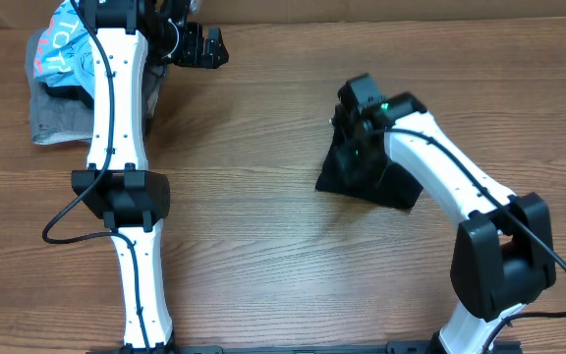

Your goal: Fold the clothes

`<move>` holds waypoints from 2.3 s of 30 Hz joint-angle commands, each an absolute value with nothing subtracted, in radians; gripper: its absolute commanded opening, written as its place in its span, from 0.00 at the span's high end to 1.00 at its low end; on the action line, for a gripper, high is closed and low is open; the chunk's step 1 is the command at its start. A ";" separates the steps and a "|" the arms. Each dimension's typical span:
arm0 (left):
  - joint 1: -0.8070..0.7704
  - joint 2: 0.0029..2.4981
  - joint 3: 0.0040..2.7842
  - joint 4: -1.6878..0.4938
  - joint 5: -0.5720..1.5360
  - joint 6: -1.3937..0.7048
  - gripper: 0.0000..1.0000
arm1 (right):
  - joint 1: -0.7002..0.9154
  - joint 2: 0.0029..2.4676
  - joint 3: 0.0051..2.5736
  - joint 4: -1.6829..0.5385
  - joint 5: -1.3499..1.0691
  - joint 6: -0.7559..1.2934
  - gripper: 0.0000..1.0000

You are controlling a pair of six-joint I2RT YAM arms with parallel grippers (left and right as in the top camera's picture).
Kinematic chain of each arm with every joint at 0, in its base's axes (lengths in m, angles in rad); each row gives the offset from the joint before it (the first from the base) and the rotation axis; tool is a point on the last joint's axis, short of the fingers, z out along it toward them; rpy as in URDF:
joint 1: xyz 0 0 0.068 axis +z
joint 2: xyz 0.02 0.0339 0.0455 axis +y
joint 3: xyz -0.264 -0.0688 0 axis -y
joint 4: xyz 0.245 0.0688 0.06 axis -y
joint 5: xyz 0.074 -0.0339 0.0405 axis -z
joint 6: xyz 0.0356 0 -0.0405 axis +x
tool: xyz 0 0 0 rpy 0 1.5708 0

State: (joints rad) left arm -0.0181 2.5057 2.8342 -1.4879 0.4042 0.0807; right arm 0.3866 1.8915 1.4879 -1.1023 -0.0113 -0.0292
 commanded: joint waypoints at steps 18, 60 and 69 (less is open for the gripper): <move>-0.020 2.491 2.858 -1.485 0.404 0.101 0.00 | 0.526 2.092 1.709 -1.069 -0.223 0.086 0.96; -0.022 2.491 2.858 -1.488 0.416 0.109 0.00 | 0.431 2.165 1.827 -1.200 0.101 -0.137 0.14; -0.022 2.491 2.858 -1.492 0.416 0.108 0.00 | 0.405 2.168 1.780 -1.098 0.453 0.014 0.50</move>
State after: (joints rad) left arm -0.0181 2.5057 2.8342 -1.4906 0.4080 0.0845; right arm 0.4274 2.1670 1.7813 -1.1107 0.2756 -0.0452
